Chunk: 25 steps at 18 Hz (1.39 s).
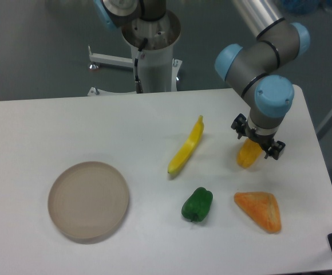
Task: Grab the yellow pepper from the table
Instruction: 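Lower the gripper around the small yellow pepper and close it, then lift the grasped yellow pepper off the table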
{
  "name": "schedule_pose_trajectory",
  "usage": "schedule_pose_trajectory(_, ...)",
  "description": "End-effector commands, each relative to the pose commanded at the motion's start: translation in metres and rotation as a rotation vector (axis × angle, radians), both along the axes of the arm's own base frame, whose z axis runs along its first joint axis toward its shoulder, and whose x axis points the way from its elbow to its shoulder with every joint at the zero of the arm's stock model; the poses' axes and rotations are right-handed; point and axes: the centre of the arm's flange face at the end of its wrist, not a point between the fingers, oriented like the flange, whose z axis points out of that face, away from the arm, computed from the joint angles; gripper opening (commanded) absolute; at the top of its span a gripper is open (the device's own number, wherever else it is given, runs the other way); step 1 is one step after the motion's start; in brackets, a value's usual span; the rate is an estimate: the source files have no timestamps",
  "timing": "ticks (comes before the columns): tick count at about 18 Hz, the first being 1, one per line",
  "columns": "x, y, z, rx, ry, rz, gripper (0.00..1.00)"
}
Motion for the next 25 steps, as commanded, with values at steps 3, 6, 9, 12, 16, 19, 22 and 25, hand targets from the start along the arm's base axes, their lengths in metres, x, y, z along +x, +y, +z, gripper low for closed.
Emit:
schedule_pose_trajectory(3, -0.001, 0.000, -0.001, -0.003, 0.001, 0.001, 1.00)
schedule_pose_trajectory(6, 0.002, -0.002, -0.008, -0.009, -0.008, 0.001, 1.00)
schedule_pose_trajectory(9, -0.005, -0.007, -0.011, -0.010, -0.012, 0.015, 1.00)
schedule_pose_trajectory(12, -0.007, -0.008, -0.013, -0.013, -0.015, 0.015, 1.00)
schedule_pose_trajectory(16, -0.008, -0.009, -0.015, -0.014, -0.017, 0.018, 0.98)
schedule_pose_trajectory(19, -0.012, -0.012, -0.013, -0.010, -0.016, 0.025, 0.65)
schedule_pose_trajectory(22, -0.015, -0.012, -0.010, -0.006, -0.013, 0.028, 0.54)
schedule_pose_trajectory(25, -0.018, -0.011, -0.005, -0.002, -0.007, 0.029, 0.50)
